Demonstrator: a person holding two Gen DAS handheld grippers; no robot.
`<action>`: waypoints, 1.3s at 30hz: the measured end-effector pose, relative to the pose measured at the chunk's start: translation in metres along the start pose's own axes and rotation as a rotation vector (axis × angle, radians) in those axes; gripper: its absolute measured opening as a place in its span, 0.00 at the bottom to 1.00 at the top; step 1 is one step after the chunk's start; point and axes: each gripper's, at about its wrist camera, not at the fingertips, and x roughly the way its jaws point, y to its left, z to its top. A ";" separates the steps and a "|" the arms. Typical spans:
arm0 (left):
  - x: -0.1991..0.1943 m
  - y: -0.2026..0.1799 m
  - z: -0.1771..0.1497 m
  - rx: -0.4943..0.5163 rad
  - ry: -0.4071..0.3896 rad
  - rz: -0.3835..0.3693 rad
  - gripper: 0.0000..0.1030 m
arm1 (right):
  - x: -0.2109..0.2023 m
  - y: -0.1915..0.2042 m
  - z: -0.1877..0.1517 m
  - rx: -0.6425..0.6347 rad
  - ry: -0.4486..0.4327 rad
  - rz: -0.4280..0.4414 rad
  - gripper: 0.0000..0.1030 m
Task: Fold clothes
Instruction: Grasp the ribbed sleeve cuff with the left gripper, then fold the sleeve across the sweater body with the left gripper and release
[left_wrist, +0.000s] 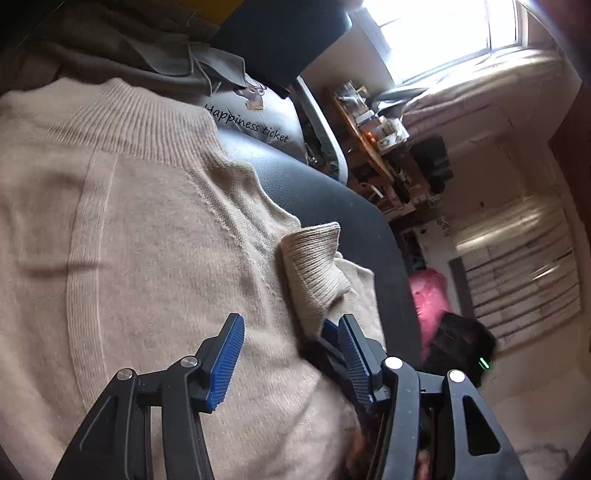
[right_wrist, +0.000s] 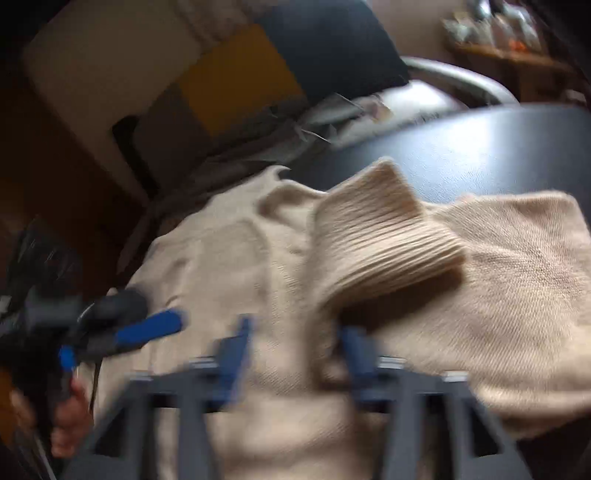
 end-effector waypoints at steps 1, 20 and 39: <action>0.006 -0.008 0.002 0.047 0.007 0.028 0.54 | -0.006 0.005 -0.005 -0.031 -0.006 -0.025 0.82; 0.115 -0.082 0.030 0.488 0.105 0.444 0.18 | -0.041 0.015 -0.072 -0.169 0.050 0.033 1.00; -0.079 0.024 0.066 -0.018 -0.328 0.092 0.12 | -0.039 -0.043 -0.035 0.190 -0.120 0.000 1.00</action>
